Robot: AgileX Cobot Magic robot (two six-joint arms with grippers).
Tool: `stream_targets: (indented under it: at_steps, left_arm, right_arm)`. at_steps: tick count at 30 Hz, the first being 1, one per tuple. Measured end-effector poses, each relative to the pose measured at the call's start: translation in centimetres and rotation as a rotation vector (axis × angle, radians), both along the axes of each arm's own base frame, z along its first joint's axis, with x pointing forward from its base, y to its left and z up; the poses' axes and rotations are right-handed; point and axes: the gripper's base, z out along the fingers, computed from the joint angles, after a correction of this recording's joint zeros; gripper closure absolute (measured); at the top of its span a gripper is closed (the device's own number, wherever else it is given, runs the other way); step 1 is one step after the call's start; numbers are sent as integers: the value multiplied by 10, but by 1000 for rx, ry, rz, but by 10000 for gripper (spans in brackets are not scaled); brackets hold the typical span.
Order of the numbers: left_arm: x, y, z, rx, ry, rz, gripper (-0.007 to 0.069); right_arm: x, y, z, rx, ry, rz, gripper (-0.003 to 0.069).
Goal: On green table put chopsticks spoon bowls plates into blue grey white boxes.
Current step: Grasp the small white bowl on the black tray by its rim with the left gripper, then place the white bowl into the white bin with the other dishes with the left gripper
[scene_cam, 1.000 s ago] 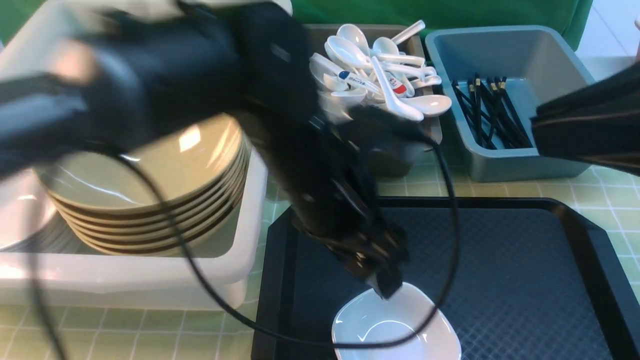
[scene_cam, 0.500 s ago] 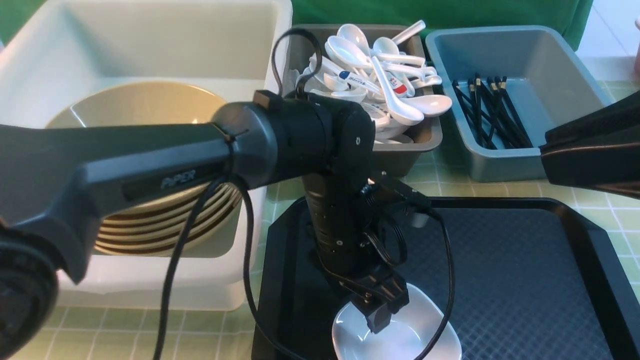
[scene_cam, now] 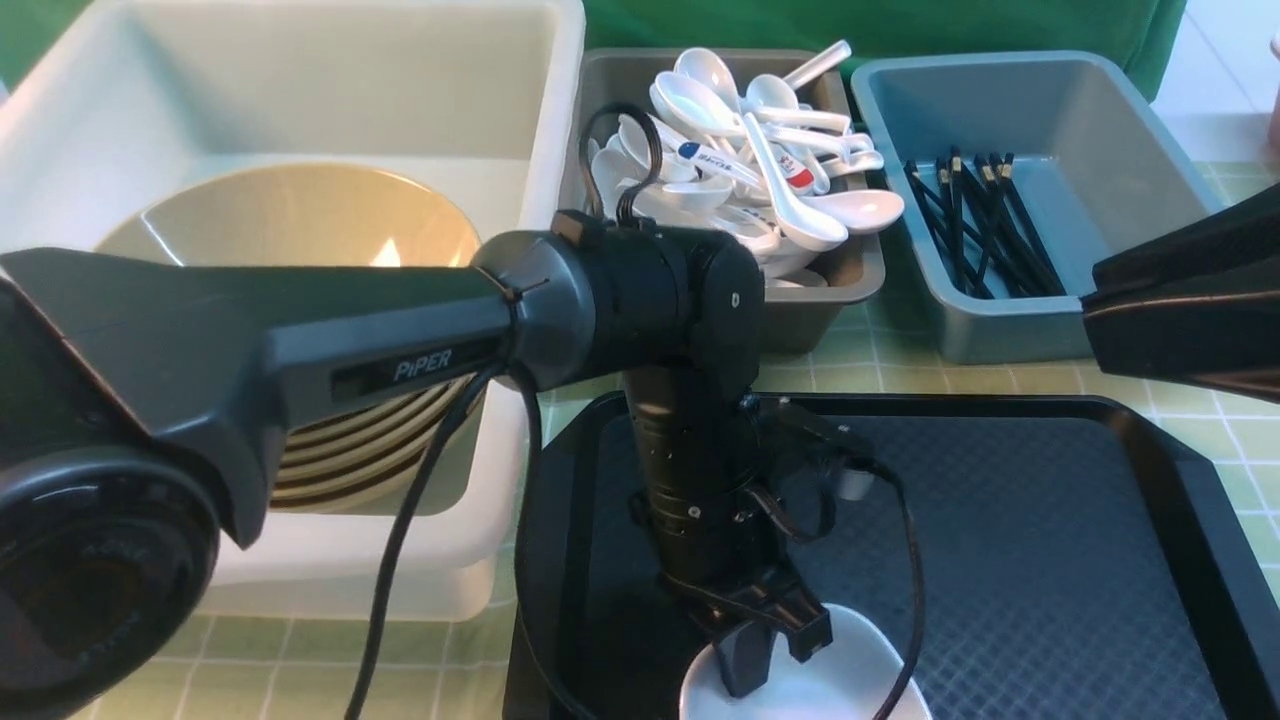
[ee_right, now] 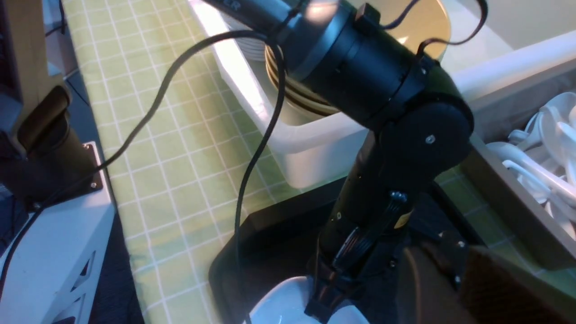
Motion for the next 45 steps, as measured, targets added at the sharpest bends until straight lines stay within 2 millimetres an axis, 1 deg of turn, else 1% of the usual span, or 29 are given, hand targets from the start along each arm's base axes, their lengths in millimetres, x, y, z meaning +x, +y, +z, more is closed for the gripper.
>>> stream_targets:
  at_steps: [1, 2, 3, 5, 7, 8, 10, 11, 12, 13, 14, 16, 17, 19, 20, 21, 22, 23, 25, 26, 27, 31, 34, 35, 38, 40, 41, 45]
  left_arm:
    - [0, 0, 1, -2, -5, -1, 609]
    - [4, 1, 16, -27, -45, 1, 612]
    - [5, 2, 25, -44, -66, 9, 611]
    - [12, 11, 56, -99, -136, 52, 610]
    - [18, 27, 91, -154, -203, 123, 610]
    - [20, 39, 110, -185, -240, 168, 610]
    - [20, 67, 147, -245, -304, 262, 610]
    - [22, 89, 164, -270, -335, 332, 610]
    - [20, 105, 180, -297, -366, 380, 610]
    - [22, 125, 191, -311, -394, 441, 610]
    - [19, 134, 199, -324, -411, 469, 610]
    - [18, 201, 228, -354, -497, 692, 610]
    - [17, 205, 230, -357, -501, 709, 610]
    - [11, 257, 242, -352, -562, 898, 610]
    - [7, 278, 243, -339, -577, 972, 610]
    - [7, 282, 241, -333, -575, 987, 610]
    - [1, 311, 236, -304, -577, 1098, 610]
    - [-2, 325, 232, -288, -574, 1152, 610]
    - [-10, 358, 217, -238, -541, 1281, 610]
    - [-12, 365, 215, -230, -540, 1305, 610]
    - [-20, 390, 206, -179, -524, 1403, 610]
    - [-43, 435, 199, -78, -515, 1626, 610]
    - [-50, 451, 192, -4, -491, 1696, 610]
    - [-49, 453, 189, -1, -476, 1708, 610]
    - [-36, 462, 173, -31, -407, 1756, 610]
    - [-29, 463, 167, -50, -388, 1763, 610]
    - [-17, 464, 155, -63, -344, 1763, 610]
    - [3, 456, 135, -50, -272, 1708, 610]
  right_arm:
    - [0, 0, 0, 0, 0, 0, 517]
    - [0, 0, 0, -5, -8, 5, 517]
    - [0, 0, 0, -10, -17, 11, 517]
    - [0, 0, 0, -15, -30, 21, 515]
    - [0, 1, 1, -17, -52, 42, 514]
    - [-1, 2, 2, -13, -65, 54, 512]
    - [-2, 3, 3, -3, -96, 89, 510]
    - [-1, 5, 4, 3, -115, 113, 510]
    - [-1, 7, 5, 13, -131, 136, 510]
    - [0, 9, 5, 25, -141, 156, 510]
    - [1, 10, 5, 29, -144, 162, 510]
    - [13, 16, 4, 39, -134, 197, 510]
    - [16, 17, 3, 37, -130, 202, 510]
    - [28, 23, 3, 18, -101, 246, 526]
    - [34, 26, 3, 10, -85, 265, 540]
    - [36, 26, 2, 9, -79, 265, 543]
    - [46, 31, 2, -1, -55, 290, 573]
    - [50, 32, 3, -4, -49, 297, 586]
    - [60, 36, 5, -9, -41, 306, 625]
    - [61, 36, 6, -9, -43, 306, 627]
    - [65, 40, 5, -12, -36, 314, 634]
    - [65, 49, 1, -32, -20, 355, 636]
    - [61, 56, -1, -43, -4, 378, 636]
    - [61, 57, -2, -45, -3, 384, 636]
    - [59, 61, -2, -45, -2, 395, 636]
    - [59, 61, -3, -47, -1, 399, 636]
    - [59, 61, -3, -50, 1, 403, 636]
    - [58, 61, -3, -53, 4, 406, 634]
